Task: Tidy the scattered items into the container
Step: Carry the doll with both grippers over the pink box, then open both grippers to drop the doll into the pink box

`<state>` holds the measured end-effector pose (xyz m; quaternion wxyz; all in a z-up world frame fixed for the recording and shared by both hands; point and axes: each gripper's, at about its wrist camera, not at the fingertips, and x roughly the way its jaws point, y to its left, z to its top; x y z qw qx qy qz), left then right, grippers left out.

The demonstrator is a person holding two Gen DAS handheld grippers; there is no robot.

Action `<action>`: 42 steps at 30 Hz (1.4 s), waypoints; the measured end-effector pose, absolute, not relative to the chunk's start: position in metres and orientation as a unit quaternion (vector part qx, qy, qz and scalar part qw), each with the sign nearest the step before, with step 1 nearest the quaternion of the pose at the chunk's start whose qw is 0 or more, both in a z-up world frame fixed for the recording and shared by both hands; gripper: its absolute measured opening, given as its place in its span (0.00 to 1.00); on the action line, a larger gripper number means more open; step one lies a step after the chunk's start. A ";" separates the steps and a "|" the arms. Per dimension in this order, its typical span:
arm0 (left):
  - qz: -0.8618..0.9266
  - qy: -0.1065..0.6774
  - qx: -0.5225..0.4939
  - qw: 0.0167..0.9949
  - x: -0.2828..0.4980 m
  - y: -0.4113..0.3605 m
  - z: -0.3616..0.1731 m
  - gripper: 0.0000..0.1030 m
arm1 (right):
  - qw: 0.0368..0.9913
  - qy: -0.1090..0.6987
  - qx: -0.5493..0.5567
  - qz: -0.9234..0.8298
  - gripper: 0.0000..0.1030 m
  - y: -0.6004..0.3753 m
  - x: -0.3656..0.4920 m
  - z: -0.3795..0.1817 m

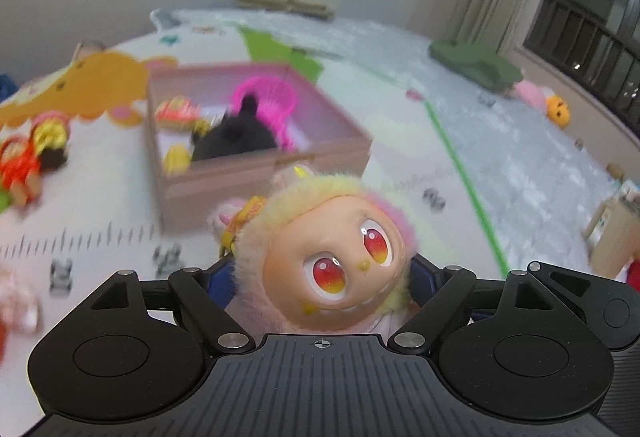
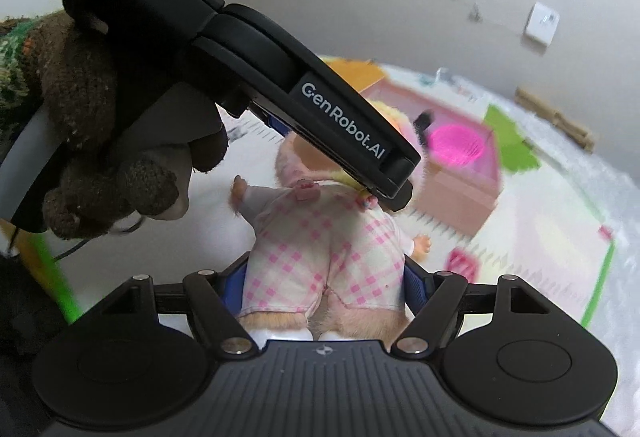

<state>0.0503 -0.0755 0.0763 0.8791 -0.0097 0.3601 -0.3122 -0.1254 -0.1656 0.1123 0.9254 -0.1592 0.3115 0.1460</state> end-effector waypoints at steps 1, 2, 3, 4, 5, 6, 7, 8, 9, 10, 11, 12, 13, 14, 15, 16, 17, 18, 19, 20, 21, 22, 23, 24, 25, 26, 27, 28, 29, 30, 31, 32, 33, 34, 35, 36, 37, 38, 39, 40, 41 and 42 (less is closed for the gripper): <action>-0.316 0.353 -0.010 0.881 0.059 -0.080 0.083 0.84 | 0.927 0.305 -0.164 0.143 0.72 -0.171 -0.118 0.118; -0.321 0.346 -0.005 0.881 0.071 -0.086 0.091 0.84 | 0.929 0.299 -0.169 0.140 0.72 -0.176 -0.107 0.125; -0.326 0.341 0.002 0.882 0.084 -0.093 0.098 0.84 | 0.930 0.293 -0.174 0.136 0.72 -0.182 -0.097 0.131; -0.327 0.339 0.005 0.882 0.099 -0.099 0.105 0.84 | 0.931 0.289 -0.180 0.133 0.72 -0.187 -0.086 0.136; -0.328 0.339 0.008 0.882 0.115 -0.105 0.112 0.84 | 0.932 0.285 -0.186 0.129 0.72 -0.192 -0.072 0.140; -0.328 0.337 0.012 0.882 0.130 -0.111 0.118 0.84 | 0.933 0.281 -0.189 0.124 0.72 -0.197 -0.055 0.145; -0.328 0.335 0.016 0.883 0.146 -0.118 0.125 0.84 | 0.934 0.279 -0.186 0.120 0.72 -0.203 -0.039 0.149; -0.327 0.332 0.020 0.885 0.161 -0.124 0.130 0.84 | 0.937 0.278 -0.178 0.116 0.72 -0.208 -0.024 0.154; -0.326 0.328 0.024 0.886 0.175 -0.130 0.135 0.84 | 0.940 0.275 -0.167 0.114 0.72 -0.214 -0.009 0.159; -0.325 0.325 0.027 0.888 0.189 -0.135 0.140 0.85 | 0.944 0.272 -0.153 0.111 0.72 -0.220 0.006 0.164; -0.324 0.320 0.031 0.890 0.204 -0.141 0.144 0.85 | 0.947 0.269 -0.139 0.107 0.72 -0.226 0.020 0.167; -0.324 0.320 0.033 0.890 0.216 -0.146 0.145 0.85 | 0.950 0.265 -0.128 0.102 0.72 -0.230 0.032 0.169; -0.324 0.321 0.035 0.889 0.229 -0.150 0.145 0.85 | 0.952 0.265 -0.115 0.100 0.72 -0.235 0.044 0.169; -0.322 0.327 0.036 0.888 0.241 -0.154 0.141 0.86 | 0.953 0.268 -0.101 0.099 0.72 -0.239 0.056 0.167; -0.319 0.337 0.037 0.885 0.252 -0.158 0.134 0.89 | 0.952 0.275 -0.084 0.102 0.75 -0.243 0.068 0.163; -0.316 0.350 0.039 0.881 0.263 -0.162 0.126 0.89 | 0.950 0.285 -0.066 0.110 0.77 -0.247 0.078 0.157; -0.313 0.365 0.038 0.876 0.273 -0.165 0.117 0.89 | 0.948 0.293 -0.057 0.113 0.77 -0.249 0.085 0.151; -0.316 0.375 0.034 0.871 0.279 -0.165 0.110 0.89 | 0.946 0.298 -0.059 0.111 0.77 -0.250 0.088 0.146; -0.320 0.383 0.028 0.866 0.282 -0.164 0.105 0.89 | 0.946 0.298 -0.064 0.108 0.79 -0.251 0.087 0.143; -0.329 0.384 0.022 0.863 0.284 -0.162 0.102 0.89 | 0.947 0.294 -0.073 0.106 0.83 -0.252 0.082 0.142; -0.337 0.380 0.018 0.861 0.284 -0.158 0.101 0.90 | 0.948 0.290 -0.082 0.103 0.86 -0.253 0.078 0.142; -0.341 0.373 0.015 0.863 0.283 -0.153 0.102 0.91 | 0.949 0.287 -0.086 0.100 0.87 -0.255 0.075 0.142; -0.341 0.366 0.012 0.865 0.282 -0.148 0.104 0.91 | 0.950 0.285 -0.084 0.098 0.87 -0.258 0.073 0.143; -0.339 0.363 0.010 0.868 0.280 -0.142 0.105 0.91 | 0.951 0.283 -0.083 0.096 0.87 -0.262 0.074 0.141; -0.334 0.360 0.009 0.871 0.280 -0.136 0.105 0.91 | 0.952 0.280 -0.084 0.093 0.87 -0.264 0.076 0.139; -0.329 0.357 0.008 0.874 0.279 -0.129 0.106 0.91 | 0.953 0.276 -0.089 0.090 0.87 -0.262 0.077 0.135; -0.321 0.351 0.013 0.879 0.274 -0.120 0.106 0.91 | 0.954 0.272 -0.092 0.088 0.87 -0.260 0.080 0.132; -0.312 0.345 0.019 0.885 0.268 -0.110 0.107 0.91 | 0.955 0.270 -0.091 0.086 0.87 -0.257 0.087 0.134; -0.303 0.338 0.024 0.891 0.262 -0.100 0.107 0.91 | 0.955 0.270 -0.086 0.086 0.87 -0.254 0.098 0.137; -0.295 0.331 0.033 0.896 0.253 -0.089 0.107 0.91 | 0.956 0.270 -0.078 0.087 0.87 -0.248 0.110 0.134; -0.288 0.323 0.043 0.901 0.244 -0.078 0.106 0.91 | 0.956 0.271 -0.068 0.090 0.87 -0.240 0.121 0.125; -0.281 0.314 0.054 0.905 0.231 -0.066 0.105 0.92 | 0.956 0.271 -0.059 0.093 0.87 -0.247 0.143 0.115; -0.274 0.305 0.065 0.910 0.217 -0.053 0.104 0.92 | 0.956 0.271 -0.053 0.096 0.87 -0.256 0.157 0.109; -0.270 0.297 0.076 0.913 0.203 -0.042 0.104 0.93 | 0.956 0.271 -0.049 0.098 0.87 -0.256 0.154 0.111; -0.266 0.289 0.087 0.915 0.190 -0.032 0.103 0.93 | 0.956 0.270 -0.047 0.101 0.87 -0.256 0.148 0.114; -0.259 0.280 0.098 0.919 0.175 -0.021 0.102 0.94 | 0.956 0.269 -0.048 0.105 0.87 -0.253 0.147 0.114; -0.251 0.271 0.105 0.923 0.162 -0.011 0.101 0.94 | 0.956 0.268 -0.049 0.109 0.87 -0.248 0.147 0.113; -0.242 0.266 0.109 0.927 0.149 0.000 0.099 0.94 | 0.956 0.266 -0.049 0.114 0.87 -0.242 0.146 0.113; -0.233 0.262 0.109 0.930 0.137 0.011 0.097 0.95 | 0.956 0.264 -0.048 0.119 0.89 -0.237 0.144 0.114; -0.225 0.261 0.107 0.933 0.126 0.022 0.095 0.95 | 0.956 0.261 -0.045 0.123 0.91 -0.231 0.142 0.114; -0.215 0.262 0.105 0.935 0.116 0.033 0.092 0.95 | 0.957 0.257 -0.041 0.129 0.96 -0.225 0.143 0.115; -0.206 0.265 0.105 0.936 0.108 0.044 0.088 0.96 | 0.958 0.251 -0.036 0.136 0.98 -0.217 0.143 0.114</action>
